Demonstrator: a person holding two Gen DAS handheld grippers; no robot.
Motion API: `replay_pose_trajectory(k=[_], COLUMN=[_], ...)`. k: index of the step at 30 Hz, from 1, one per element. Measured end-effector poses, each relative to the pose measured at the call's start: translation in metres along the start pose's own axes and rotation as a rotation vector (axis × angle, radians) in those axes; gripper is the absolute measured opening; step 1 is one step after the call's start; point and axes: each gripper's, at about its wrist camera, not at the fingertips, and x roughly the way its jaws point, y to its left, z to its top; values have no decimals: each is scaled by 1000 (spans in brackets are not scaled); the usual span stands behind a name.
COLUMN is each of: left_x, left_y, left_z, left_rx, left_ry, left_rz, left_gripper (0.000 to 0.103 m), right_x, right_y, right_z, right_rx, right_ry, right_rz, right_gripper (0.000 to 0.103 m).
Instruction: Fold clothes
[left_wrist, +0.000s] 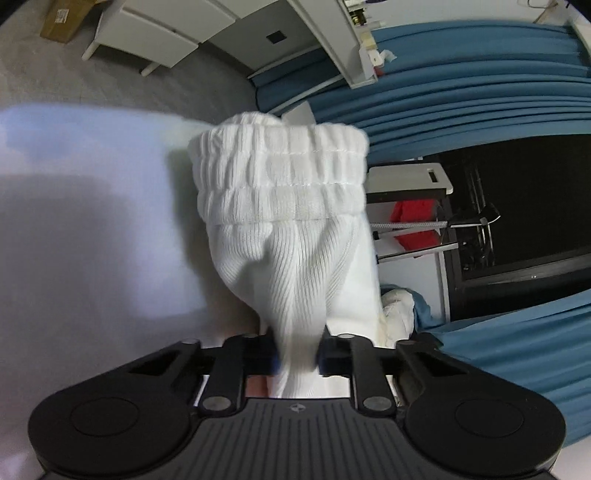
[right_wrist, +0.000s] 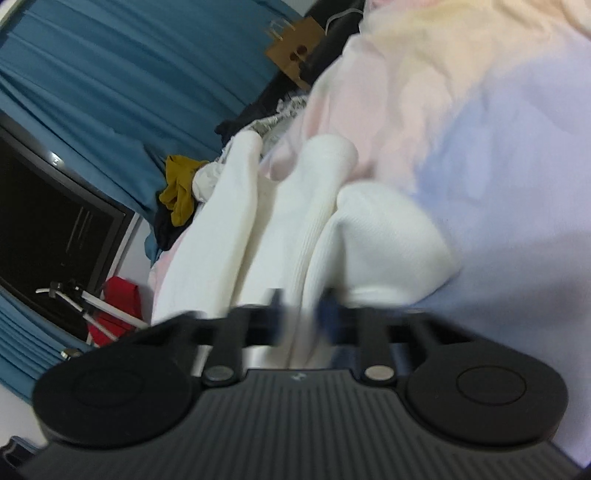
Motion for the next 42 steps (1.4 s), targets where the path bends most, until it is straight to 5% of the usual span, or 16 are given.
replay_pose_trajectory(k=[10, 18, 23, 26, 30, 38, 42], left_x=[-86, -191, -203, -204, -222, -243, -212], left_y=[-49, -30, 7, 5, -14, -64, -81], left_z=[19, 34, 25, 17, -11, -108, -159], left_rx=[159, 247, 333, 370, 451, 673, 718], left_ry=[-38, 31, 111, 91, 70, 87, 138], left_rz=[11, 122, 155, 153, 124, 55, 0], left_gripper=[12, 13, 16, 29, 50, 57, 57], right_x=[-81, -151, -167, -180, -215, -219, -204], right_y=[25, -25, -66, -75, -82, -119, -128], right_z=[16, 8, -1, -1, -4, -12, -20], right_rx=[-2, 169, 304, 365, 412, 612, 688], right_ry=[-42, 150, 245, 240, 156, 160, 195], right_rz=[37, -70, -85, -42, -17, -98, -108], right_gripper=[11, 11, 14, 14, 17, 18, 39])
